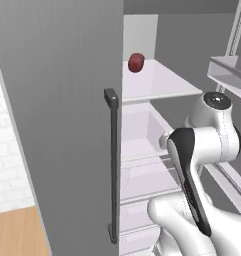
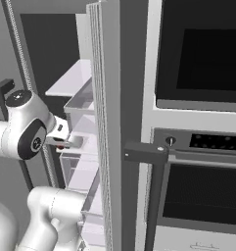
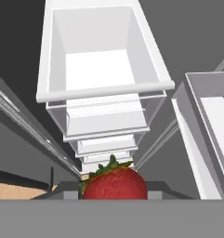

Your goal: Take the strawberry from the fridge and place it on top of the pancake, located on the dining counter.

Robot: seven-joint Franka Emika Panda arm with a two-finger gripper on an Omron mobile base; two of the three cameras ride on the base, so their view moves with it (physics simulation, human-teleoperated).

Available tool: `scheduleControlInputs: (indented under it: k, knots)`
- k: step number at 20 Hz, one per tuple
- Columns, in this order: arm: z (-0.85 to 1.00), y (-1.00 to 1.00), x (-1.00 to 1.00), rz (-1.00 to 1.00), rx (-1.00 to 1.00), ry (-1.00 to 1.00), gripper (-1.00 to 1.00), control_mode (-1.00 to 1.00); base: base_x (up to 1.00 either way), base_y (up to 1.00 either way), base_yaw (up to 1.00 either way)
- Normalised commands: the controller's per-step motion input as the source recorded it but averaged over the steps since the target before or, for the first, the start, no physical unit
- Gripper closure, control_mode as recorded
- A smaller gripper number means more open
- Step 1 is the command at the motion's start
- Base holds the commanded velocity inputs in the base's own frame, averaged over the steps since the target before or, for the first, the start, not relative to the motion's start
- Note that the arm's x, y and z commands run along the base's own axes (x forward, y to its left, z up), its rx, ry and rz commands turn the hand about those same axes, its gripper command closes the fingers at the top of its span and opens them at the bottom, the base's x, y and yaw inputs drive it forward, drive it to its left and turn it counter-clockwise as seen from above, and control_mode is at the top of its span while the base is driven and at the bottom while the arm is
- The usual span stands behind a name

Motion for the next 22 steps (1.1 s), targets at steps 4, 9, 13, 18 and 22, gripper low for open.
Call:
scheduleControlInputs:
  k: [4, 9, 13, 18, 22]
  knots:
    - [0.00, 0.00, 0.00, 0.00, 0.00, 0.00, 1.00, 1.00, -0.85, 0.19, -0.03]
    - [0.00, 0.00, 0.00, 0.00, 0.00, 0.00, 1.00, 1.00, -0.98, 0.00, -0.35]
    - [0.00, 0.00, 0.00, 0.00, 0.00, 0.00, 1.00, 1.00, -0.99, 0.01, -0.53]
    - [0.00, 0.00, 0.00, 0.00, 0.00, 0.00, 1.00, 1.00, -0.88, 0.01, -0.70]
    - [0.00, 0.00, 0.00, 0.00, 0.00, 0.00, 1.00, 1.00, -0.04, -0.03, -0.94]
